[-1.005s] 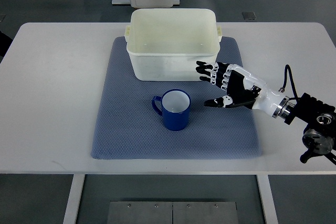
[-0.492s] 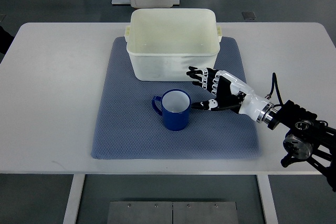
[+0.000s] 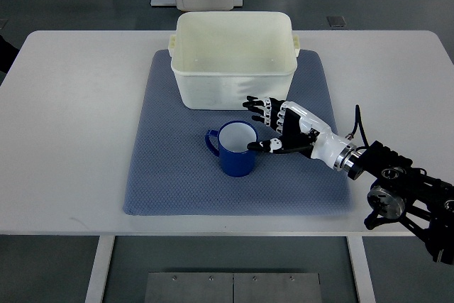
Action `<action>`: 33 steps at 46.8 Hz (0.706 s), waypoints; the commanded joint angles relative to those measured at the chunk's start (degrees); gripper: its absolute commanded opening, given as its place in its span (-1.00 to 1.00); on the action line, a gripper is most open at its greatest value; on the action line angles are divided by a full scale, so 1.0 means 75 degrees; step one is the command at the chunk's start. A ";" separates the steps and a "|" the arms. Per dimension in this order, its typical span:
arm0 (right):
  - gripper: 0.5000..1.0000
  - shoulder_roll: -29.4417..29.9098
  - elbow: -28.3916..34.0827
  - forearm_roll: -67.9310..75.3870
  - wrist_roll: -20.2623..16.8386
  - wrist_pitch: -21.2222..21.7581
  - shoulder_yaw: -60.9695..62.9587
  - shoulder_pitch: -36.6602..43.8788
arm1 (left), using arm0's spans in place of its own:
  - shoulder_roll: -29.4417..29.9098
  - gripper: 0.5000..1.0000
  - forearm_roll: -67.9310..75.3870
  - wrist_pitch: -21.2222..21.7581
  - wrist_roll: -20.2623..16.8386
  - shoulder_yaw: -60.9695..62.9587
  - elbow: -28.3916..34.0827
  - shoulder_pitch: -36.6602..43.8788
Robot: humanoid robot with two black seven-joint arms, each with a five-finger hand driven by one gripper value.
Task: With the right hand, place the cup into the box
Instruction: 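Wrap the right hand fingers around the mug body and close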
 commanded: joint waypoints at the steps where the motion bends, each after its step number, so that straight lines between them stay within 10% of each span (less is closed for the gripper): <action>1: 1.00 0.0080 -0.0034 -0.0081 0.0000 -0.0117 -0.0014 0.0002 | 0.0000 1.00 0.0004 0.0000 0.0000 0.0002 0.0000 0.0000; 33: 1.00 0.0209 -0.0104 -0.0175 0.0024 -0.0141 -0.0225 0.0037 | 0.0000 1.00 0.0004 0.0000 0.0000 0.0002 0.0000 0.0000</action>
